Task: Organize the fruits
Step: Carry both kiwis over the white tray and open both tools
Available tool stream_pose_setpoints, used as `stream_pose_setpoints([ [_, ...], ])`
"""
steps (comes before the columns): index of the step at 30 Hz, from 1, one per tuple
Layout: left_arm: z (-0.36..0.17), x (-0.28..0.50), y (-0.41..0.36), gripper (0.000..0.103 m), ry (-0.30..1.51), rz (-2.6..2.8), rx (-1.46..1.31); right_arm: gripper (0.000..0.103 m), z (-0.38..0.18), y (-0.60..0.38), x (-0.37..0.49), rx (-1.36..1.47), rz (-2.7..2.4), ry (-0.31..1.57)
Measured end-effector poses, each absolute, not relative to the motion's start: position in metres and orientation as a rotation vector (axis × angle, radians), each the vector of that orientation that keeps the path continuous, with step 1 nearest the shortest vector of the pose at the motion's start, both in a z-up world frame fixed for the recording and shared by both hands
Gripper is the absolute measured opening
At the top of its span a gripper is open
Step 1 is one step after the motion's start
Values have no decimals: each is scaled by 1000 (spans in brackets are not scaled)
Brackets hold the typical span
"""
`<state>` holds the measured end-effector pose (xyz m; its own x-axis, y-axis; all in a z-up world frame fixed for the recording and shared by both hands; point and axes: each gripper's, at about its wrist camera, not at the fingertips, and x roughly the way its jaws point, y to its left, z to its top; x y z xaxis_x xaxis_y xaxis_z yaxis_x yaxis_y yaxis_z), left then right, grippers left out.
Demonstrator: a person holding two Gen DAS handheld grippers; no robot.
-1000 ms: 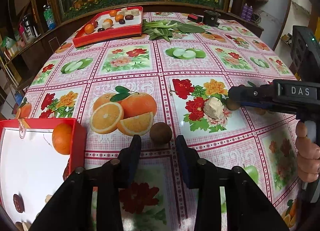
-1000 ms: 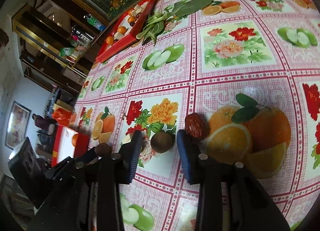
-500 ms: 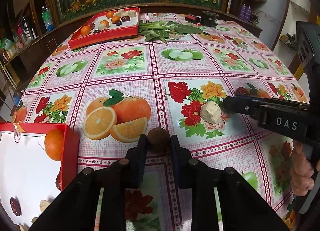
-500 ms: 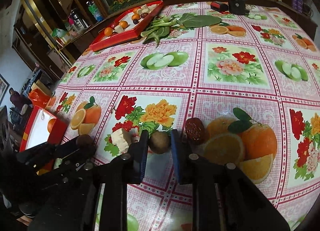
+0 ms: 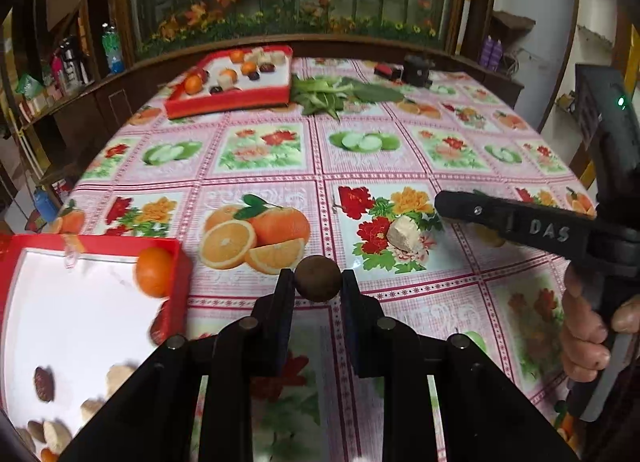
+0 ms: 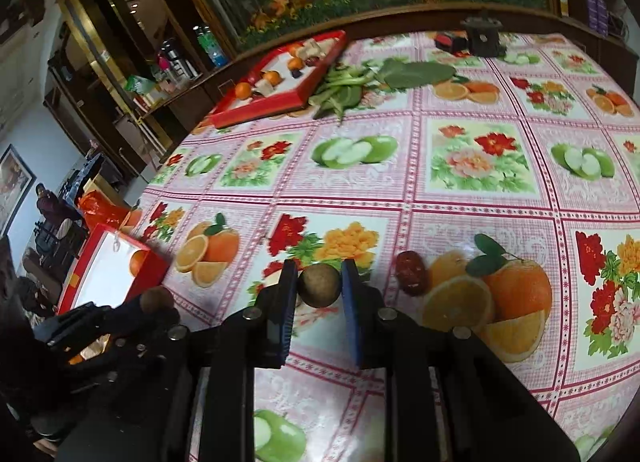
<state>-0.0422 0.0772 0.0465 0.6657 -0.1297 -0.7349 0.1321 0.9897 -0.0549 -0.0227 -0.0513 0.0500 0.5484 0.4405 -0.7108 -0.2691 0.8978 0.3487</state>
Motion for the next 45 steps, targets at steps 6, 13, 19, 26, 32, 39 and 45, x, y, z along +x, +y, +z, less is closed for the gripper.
stream_pose_setpoints([
  [6, 69, -70, 97, 22, 762, -102, -21, 24, 61, -20, -48, 157, 490, 831],
  [13, 83, -107, 146, 22, 706, -1, -71, 24, 74, 39, -81, 147, 636, 773],
  [19, 79, -130, 195, 22, 702, 119, -102, 24, 75, 104, -107, 91, 757, 779],
  [26, 65, -145, 225, 22, 709, 199, -111, 24, 62, 163, -135, -13, 836, 822],
  [32, 61, -156, 247, 22, 709, 247, -136, 24, 54, 184, -152, -67, 855, 831],
  [39, 57, -158, 259, 23, 716, 286, -153, 24, 52, 189, -154, -62, 879, 847],
  [45, 58, -162, 257, 65, 711, 304, -144, 35, 66, 166, -150, 10, 880, 781],
])
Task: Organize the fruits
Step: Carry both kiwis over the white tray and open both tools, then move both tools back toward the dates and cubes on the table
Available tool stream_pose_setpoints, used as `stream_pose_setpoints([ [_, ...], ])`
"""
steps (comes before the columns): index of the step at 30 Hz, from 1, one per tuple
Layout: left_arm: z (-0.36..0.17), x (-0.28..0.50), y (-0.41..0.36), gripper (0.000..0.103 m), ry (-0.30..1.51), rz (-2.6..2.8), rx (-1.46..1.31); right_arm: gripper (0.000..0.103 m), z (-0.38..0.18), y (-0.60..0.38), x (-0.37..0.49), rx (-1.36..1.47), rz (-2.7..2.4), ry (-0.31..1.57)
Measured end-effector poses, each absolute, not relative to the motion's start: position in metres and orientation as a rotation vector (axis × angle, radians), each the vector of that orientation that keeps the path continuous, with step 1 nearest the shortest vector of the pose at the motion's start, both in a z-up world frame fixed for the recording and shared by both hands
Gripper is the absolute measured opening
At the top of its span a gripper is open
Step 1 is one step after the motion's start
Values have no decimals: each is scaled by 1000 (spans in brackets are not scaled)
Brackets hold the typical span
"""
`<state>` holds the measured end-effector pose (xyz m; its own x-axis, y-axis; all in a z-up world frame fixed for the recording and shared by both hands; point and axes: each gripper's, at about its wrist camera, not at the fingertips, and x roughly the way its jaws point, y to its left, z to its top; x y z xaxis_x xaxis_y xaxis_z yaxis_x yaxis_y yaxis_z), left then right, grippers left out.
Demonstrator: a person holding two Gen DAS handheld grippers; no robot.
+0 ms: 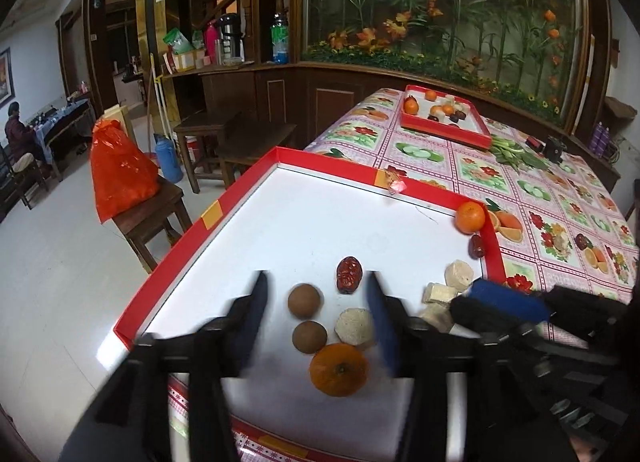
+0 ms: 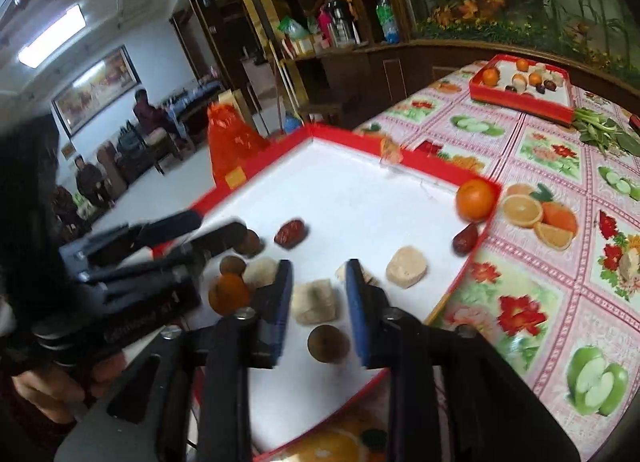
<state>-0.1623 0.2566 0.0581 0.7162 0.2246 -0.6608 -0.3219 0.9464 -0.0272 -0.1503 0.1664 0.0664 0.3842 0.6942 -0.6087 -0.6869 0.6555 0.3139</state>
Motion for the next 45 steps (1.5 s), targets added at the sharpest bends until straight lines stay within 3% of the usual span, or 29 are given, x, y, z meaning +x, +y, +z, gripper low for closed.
stream_pose_setpoints([
  [27, 61, -160, 107, 67, 753, -94, 35, 35, 58, -104, -113, 124, 357, 770],
  [41, 70, -83, 61, 67, 807, -183, 7, 35, 38, -77, -16, 34, 281, 880],
  [45, 60, -55, 47, 67, 865, -178, -17, 23, 27, -70, -4, -14, 267, 917],
])
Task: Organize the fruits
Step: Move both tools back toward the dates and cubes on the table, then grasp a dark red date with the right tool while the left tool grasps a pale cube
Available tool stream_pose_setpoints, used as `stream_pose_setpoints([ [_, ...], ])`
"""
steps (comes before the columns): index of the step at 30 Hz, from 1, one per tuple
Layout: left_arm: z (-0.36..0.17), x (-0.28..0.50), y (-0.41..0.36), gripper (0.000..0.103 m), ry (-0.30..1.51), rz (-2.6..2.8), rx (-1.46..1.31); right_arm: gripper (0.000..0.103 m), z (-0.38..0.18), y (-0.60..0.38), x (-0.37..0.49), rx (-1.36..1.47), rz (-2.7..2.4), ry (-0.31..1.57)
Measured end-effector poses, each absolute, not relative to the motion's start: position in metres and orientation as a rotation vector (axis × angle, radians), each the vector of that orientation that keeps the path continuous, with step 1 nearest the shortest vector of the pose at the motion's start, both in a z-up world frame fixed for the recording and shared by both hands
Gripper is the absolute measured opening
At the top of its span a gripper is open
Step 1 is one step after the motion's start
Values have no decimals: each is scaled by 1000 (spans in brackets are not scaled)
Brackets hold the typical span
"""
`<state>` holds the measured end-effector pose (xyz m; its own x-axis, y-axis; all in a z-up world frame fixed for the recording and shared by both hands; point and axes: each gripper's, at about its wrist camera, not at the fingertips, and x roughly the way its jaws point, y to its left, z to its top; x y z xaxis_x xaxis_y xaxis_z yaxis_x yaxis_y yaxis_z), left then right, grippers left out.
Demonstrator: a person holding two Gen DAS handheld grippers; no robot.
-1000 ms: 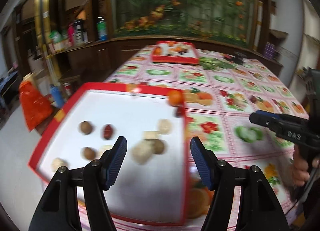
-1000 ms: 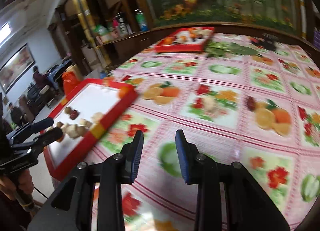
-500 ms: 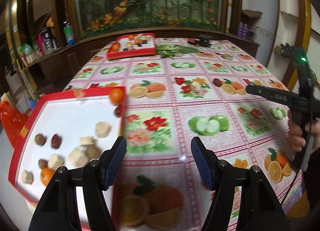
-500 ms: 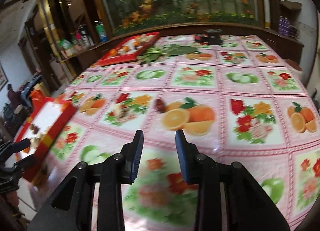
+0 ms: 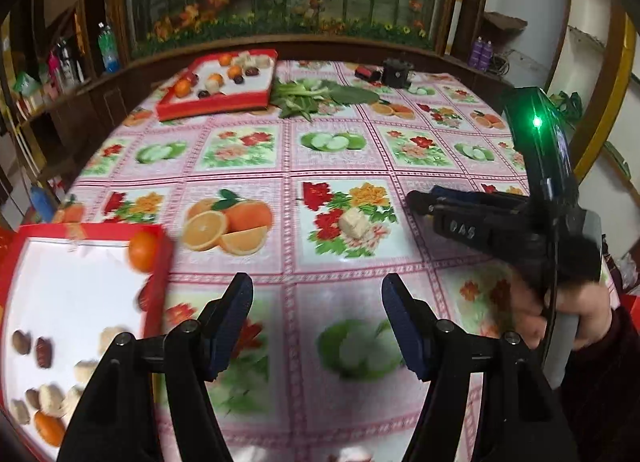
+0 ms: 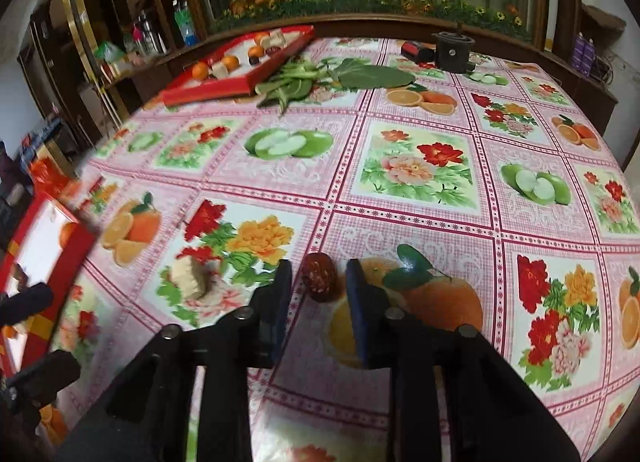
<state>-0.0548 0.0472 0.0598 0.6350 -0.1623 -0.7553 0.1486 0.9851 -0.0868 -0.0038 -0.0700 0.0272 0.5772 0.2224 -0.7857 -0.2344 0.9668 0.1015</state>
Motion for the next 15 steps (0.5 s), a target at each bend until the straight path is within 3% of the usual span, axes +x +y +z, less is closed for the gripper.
stream_pose_setpoints([
  [5, 51, -27, 29, 67, 891, -147, -13, 20, 24, -74, -3, -44, 271, 939],
  [11, 38, -2, 7, 66, 931, -104, -11, 19, 57, -126, 1, 176, 254, 861],
  [13, 35, 3, 0, 56, 941, -83, -4, 19, 66, -141, -1, 226, 231, 836],
  [15, 30, 10, -4, 54, 952, -65, 4, 19, 72, -155, -1, 286, 213, 816],
])
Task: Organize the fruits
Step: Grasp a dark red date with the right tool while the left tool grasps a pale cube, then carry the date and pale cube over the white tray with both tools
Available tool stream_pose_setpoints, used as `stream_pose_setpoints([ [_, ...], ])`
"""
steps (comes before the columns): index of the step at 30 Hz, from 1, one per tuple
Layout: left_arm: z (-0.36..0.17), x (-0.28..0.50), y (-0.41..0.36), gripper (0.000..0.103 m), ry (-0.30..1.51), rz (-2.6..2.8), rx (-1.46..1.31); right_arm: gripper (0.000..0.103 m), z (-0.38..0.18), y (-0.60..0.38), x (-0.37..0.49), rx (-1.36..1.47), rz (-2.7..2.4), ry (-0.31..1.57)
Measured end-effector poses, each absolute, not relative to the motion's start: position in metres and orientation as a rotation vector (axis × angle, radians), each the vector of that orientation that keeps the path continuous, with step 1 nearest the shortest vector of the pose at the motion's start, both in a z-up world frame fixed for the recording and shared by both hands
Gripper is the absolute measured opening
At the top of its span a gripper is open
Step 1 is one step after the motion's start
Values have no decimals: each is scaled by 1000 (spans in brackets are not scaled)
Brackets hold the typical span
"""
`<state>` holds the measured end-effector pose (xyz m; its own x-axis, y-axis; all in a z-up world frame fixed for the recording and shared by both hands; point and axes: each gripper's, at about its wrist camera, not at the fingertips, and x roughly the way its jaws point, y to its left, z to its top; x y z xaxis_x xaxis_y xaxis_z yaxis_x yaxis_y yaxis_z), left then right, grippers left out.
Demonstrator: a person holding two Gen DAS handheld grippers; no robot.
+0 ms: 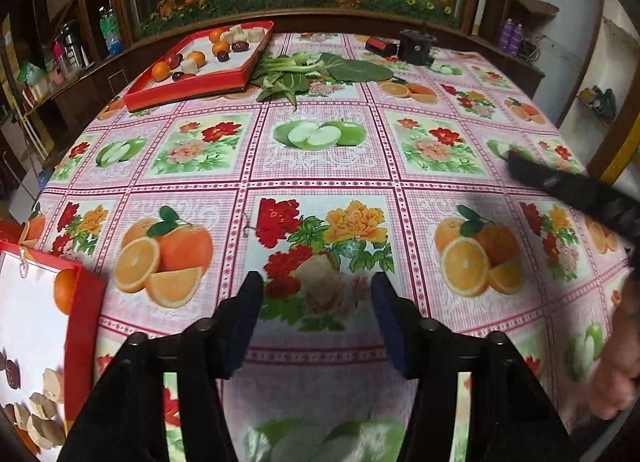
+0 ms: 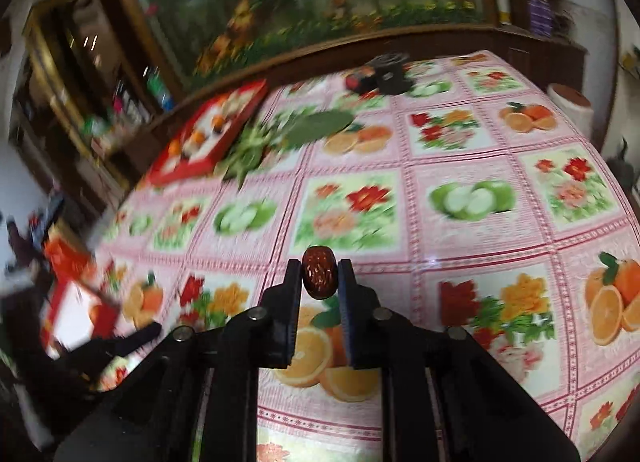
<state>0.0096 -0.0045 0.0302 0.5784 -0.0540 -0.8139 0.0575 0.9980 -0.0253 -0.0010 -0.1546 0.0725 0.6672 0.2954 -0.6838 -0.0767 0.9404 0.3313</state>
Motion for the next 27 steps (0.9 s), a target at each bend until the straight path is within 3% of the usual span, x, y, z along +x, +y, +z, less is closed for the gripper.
stream_pose_setpoints([
  [6, 18, 21, -4, 46, 957, -14, -13, 19, 79, -164, -1, 360, 224, 801],
  [8, 18, 20, -4, 39, 945, -22, -14, 19, 80, -164, -2, 363, 231, 800],
  [10, 19, 20, -7, 21, 933, -47, -1, 19, 80, -163, -2, 362, 235, 802],
  [17, 27, 6, 3, 21, 901, -76, -5, 19, 76, -150, -4, 337, 275, 813],
  [27, 90, -72, 46, 21, 717, -95, -27, 20, 84, -90, -41, 222, 401, 714],
])
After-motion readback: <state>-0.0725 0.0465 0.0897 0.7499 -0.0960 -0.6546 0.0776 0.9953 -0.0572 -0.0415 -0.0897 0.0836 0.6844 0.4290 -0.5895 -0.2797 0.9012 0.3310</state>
